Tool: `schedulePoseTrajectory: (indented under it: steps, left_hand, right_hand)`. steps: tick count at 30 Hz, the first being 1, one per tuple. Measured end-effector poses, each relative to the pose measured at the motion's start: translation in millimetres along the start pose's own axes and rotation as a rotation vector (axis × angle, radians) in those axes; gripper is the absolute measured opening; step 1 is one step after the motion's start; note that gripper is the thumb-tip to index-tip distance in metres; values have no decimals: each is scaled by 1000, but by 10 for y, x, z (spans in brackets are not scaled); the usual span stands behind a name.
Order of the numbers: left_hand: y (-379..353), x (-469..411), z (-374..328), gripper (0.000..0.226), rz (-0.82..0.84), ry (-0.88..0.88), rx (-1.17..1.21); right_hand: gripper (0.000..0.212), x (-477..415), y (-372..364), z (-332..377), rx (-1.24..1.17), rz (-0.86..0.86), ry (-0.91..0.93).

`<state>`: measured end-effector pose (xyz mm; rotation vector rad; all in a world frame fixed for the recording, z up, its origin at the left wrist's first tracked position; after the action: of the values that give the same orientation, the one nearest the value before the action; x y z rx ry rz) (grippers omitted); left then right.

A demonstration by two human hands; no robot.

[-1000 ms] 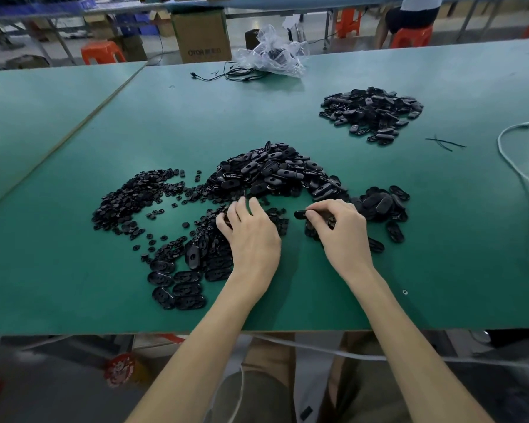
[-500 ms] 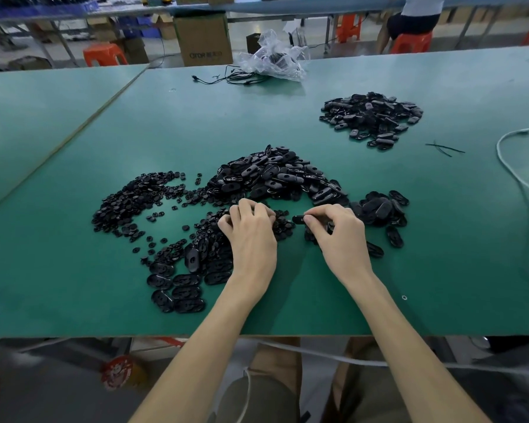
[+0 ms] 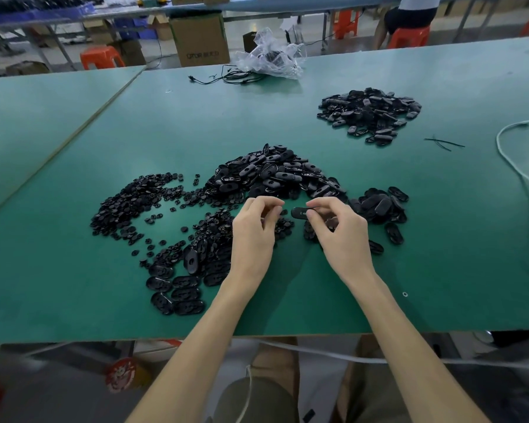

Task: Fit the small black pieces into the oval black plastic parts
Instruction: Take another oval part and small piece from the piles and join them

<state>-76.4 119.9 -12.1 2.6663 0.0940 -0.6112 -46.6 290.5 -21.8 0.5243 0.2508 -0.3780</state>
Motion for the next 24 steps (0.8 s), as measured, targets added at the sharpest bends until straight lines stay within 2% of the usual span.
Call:
schedulePoseTrajectory:
  steps: [15,24]
  left_hand:
    - [3,20,2,18,38,37,134]
    - [-25,32,11,13,70,28,115]
  right_hand:
    - [15,8,9,-1,28,14,2]
    - [12,15,39,10,-39,-9,-4]
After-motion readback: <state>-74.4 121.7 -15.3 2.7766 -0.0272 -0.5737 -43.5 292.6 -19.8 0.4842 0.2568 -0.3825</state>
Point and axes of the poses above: each hand's wrist, its own x-axis away from the middle knuckle, its own y-axis out of the back of the hand, z = x × y, the point moved 5 cm from there along -x, towards the middle knuckle, and after that the axes turned 5 degrees about x, right-handed, at the moved point
